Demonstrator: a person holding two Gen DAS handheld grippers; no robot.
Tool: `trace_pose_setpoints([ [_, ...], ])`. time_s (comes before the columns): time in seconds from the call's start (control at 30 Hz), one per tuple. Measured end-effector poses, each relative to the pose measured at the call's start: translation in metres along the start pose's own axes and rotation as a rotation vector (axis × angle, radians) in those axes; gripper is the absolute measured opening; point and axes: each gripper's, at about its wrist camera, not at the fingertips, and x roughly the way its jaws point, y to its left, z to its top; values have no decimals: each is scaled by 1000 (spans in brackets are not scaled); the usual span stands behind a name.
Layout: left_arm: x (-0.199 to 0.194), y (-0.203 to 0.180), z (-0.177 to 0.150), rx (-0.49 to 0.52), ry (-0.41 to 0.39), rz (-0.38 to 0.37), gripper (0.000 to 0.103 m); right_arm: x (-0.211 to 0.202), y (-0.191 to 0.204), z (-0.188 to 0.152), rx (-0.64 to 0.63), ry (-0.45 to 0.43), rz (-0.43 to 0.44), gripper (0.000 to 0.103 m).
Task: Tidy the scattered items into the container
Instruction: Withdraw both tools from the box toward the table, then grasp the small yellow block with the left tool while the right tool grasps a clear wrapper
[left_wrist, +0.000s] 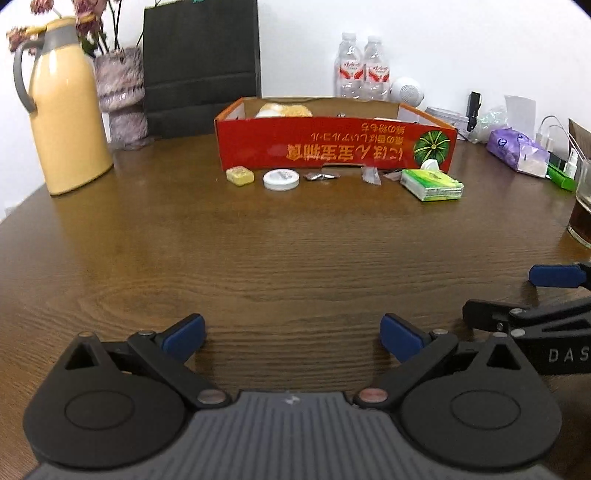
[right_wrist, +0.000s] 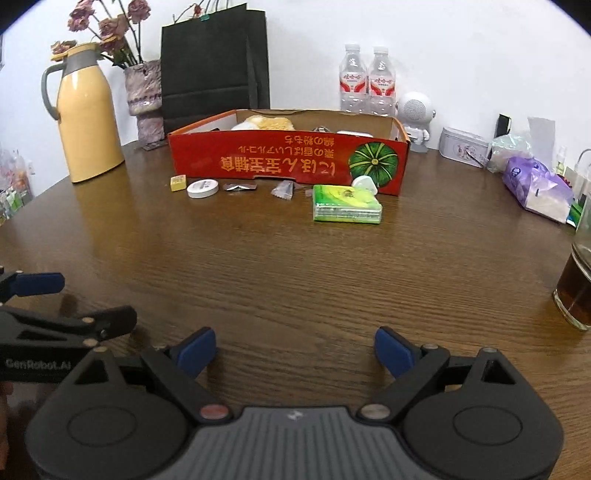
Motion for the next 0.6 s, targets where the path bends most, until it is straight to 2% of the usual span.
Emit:
trace_pose_setpoints([
  [0.2, 0, 3, 3, 1, -8, -15, 103, 1, 3, 0, -10, -3, 9, 93],
  [0.23, 1, 6, 9, 15, -17, -44, 103, 1, 2, 4, -10, -1, 17, 89],
  [0.27, 1, 11, 17, 25, -32, -65, 103, 0, 1, 9, -8, -6, 35, 83],
  [0.4, 14, 41, 72, 50, -128, -135, 103, -1, -4, 52, -21, -128, 124, 83],
  [0.43, 26, 48, 85, 53, -120, -156, 103, 5, -3, 66, -33, -160, 131, 83],
  [0.5, 55, 58, 110, 35, -73, -166, 103, 30, -2, 92, -33, -174, 131, 71],
  [0.57, 81, 66, 125, -2, -52, -133, 102, 64, -4, 118, 3, -125, 139, 59],
  [0.6, 93, 71, 132, -15, -48, -114, 101, 80, -6, 127, 25, -103, 142, 57],
])
